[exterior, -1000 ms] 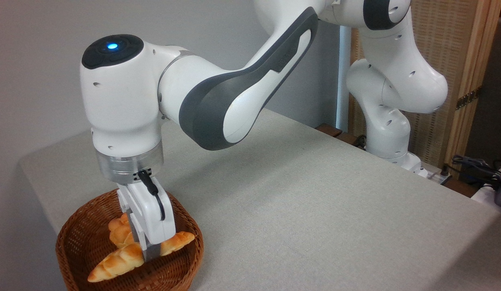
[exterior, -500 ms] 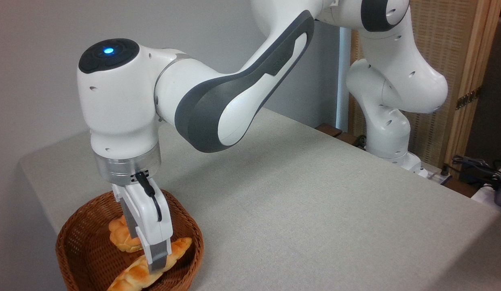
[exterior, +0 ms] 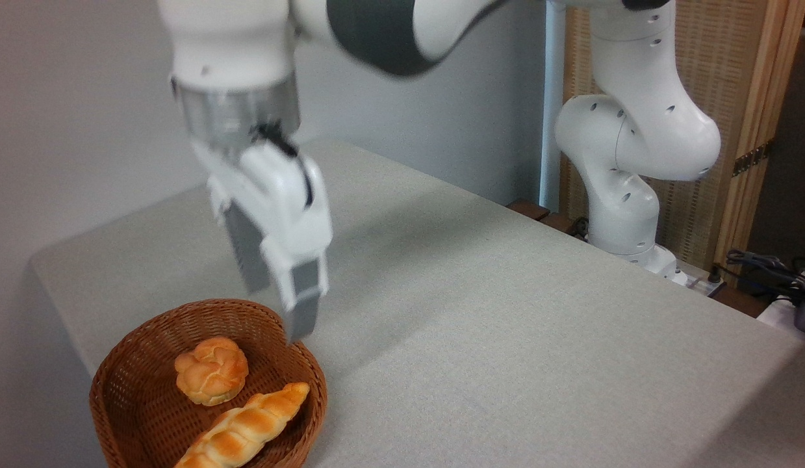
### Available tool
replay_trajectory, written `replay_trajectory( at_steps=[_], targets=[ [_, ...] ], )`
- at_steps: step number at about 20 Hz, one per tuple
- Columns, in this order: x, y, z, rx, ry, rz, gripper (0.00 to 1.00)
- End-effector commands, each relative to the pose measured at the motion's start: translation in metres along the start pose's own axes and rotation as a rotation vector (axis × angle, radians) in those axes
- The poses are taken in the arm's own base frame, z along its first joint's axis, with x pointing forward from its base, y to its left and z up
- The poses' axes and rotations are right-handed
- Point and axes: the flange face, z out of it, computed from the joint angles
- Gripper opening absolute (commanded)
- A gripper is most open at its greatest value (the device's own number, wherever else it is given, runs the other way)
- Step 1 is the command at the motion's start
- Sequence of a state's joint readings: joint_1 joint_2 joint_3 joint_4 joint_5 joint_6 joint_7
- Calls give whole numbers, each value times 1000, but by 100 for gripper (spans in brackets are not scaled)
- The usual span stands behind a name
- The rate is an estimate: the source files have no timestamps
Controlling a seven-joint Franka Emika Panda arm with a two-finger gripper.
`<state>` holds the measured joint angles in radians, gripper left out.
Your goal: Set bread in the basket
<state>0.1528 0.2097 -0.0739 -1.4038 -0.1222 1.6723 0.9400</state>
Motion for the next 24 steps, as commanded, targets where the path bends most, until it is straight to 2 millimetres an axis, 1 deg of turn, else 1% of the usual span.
replay_trajectory(
  at_steps=[1,3,4,5,7,9,10,11,15,17,19,24],
  targets=[
    [-9,35,-22,-24,-50,-63,100],
    [-11,57,-36,-31,-63,-47,100],
    [-8,79,-33,-17,-100,-14,100],
    [-6,87,-30,2,-135,4,100],
    [-6,92,-17,-6,-173,9,100],
    [-3,100,-16,-2,-177,16,100],
    [-6,99,-14,-2,-181,12,100],
    [-4,101,-11,-6,-184,18,100],
    [-9,95,-12,-9,-169,-12,100],
    [-10,91,-14,6,-155,-70,100],
    [-4,89,-16,27,-109,-157,100],
    [-4,88,-15,30,-106,-134,100]
  ],
)
